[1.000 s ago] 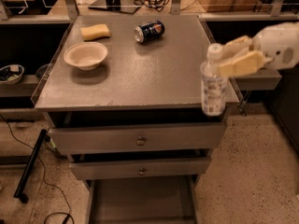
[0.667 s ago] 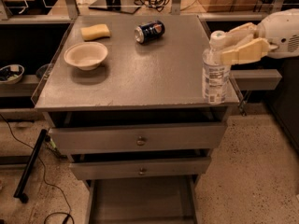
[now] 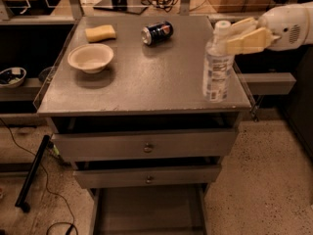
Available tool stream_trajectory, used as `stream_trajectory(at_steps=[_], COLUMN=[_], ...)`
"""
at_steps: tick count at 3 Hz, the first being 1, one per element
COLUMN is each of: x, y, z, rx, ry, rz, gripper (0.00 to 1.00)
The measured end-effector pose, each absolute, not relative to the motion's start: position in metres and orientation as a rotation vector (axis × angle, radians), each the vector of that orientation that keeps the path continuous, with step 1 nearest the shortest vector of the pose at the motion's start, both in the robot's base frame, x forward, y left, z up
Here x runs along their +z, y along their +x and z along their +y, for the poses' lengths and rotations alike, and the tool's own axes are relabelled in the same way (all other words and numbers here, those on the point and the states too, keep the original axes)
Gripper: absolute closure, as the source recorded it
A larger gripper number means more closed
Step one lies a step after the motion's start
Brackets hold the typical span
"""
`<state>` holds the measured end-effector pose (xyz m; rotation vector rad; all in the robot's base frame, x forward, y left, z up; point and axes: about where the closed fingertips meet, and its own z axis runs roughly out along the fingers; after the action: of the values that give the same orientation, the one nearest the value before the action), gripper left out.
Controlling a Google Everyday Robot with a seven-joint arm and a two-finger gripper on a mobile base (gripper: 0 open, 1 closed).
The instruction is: Pick blue plastic bottle from bottom drawer and place on counter
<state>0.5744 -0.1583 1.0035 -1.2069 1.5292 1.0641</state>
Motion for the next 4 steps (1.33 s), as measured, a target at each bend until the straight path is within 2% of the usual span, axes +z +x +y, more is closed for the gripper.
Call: stream_trajectory(at_steps=[1,2,4], x=[1.016,1.016,1.012], y=[0.599,0.599,0.633], z=[-0.149,-0.149,-0.116], rx=[1.131,1.131,1.31], ry=[-1.185,-1.185,-1.145], rz=[1.511,1.511,1.458], gripper=[1.0,1.0,1.0])
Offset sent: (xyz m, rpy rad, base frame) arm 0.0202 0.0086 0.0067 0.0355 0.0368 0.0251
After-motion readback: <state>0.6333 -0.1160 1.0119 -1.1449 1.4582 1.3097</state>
